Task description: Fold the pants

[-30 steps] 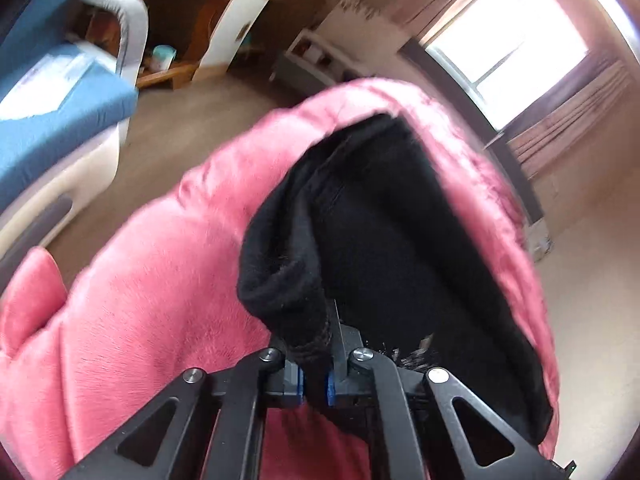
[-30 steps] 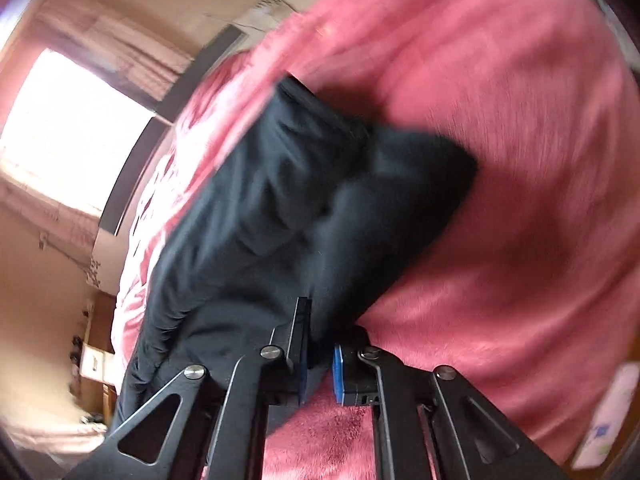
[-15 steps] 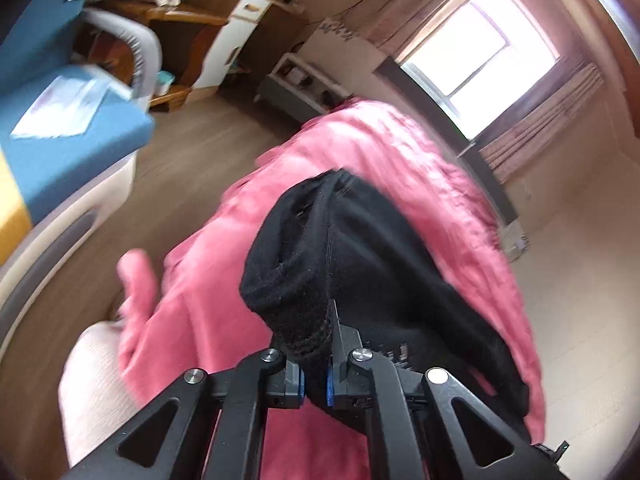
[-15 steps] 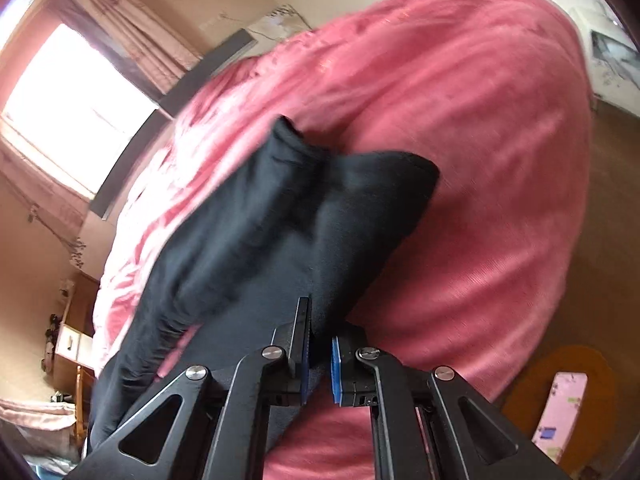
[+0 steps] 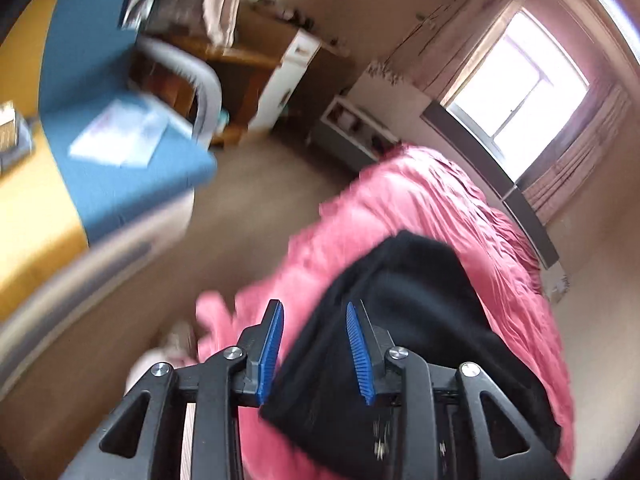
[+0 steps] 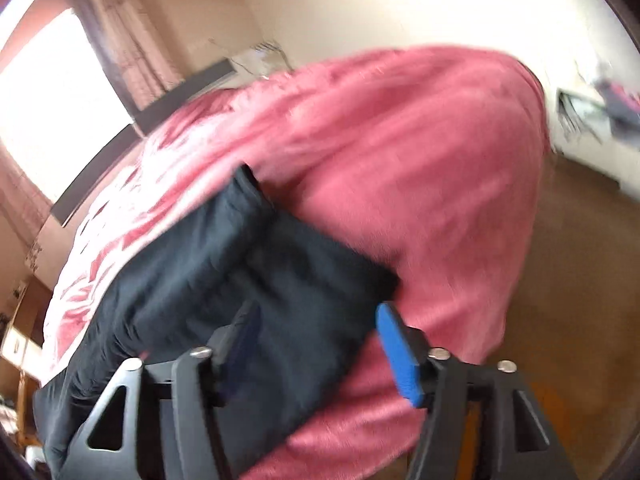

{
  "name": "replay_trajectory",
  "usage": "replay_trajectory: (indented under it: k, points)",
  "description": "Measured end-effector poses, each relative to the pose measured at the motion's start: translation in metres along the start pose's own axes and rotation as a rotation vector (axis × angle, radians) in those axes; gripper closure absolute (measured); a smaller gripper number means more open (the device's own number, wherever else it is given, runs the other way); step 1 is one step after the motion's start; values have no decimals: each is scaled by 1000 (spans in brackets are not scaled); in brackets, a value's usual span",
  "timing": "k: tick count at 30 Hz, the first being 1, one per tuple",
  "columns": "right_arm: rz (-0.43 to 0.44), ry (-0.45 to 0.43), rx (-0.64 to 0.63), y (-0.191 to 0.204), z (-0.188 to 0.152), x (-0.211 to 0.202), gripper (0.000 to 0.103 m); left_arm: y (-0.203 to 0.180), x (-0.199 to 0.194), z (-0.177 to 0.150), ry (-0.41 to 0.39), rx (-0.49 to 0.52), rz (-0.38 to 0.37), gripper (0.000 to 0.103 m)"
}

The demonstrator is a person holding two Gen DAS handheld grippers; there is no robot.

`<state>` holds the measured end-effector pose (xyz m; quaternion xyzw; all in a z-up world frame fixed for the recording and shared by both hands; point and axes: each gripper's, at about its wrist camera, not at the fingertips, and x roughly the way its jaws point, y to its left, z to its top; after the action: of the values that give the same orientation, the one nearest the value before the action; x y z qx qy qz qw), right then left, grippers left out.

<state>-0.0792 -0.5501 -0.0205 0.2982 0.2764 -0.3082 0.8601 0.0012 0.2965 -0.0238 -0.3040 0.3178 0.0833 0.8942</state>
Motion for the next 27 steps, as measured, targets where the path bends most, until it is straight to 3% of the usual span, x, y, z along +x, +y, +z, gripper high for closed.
replay_trajectory:
  k: [5, 10, 13, 19, 23, 26, 27]
  points:
    - [50, 49, -134, 41, 37, 37, 38, -59, 52, 24, 59, 186, -9, 69]
    - [29, 76, -160, 76, 79, 87, 38, -126, 130, 38, 123, 374, 24, 69]
    - [8, 115, -180, 84, 94, 115, 38, -146, 170, 49, 193, 387, 47, 69]
    - [-41, 196, -269, 103, 106, 169, 37, -172, 219, 63, 225, 451, 95, 68]
    - [-55, 244, -267, 109, 109, 194, 33, -184, 256, 68, 287, 468, 68, 64]
    - [-43, 269, -257, 110, 108, 205, 32, -186, 282, 67, 371, 427, 40, 62]
    - [-42, 278, -259, 111, 108, 208, 36, -184, 288, 67, 396, 392, 24, 63]
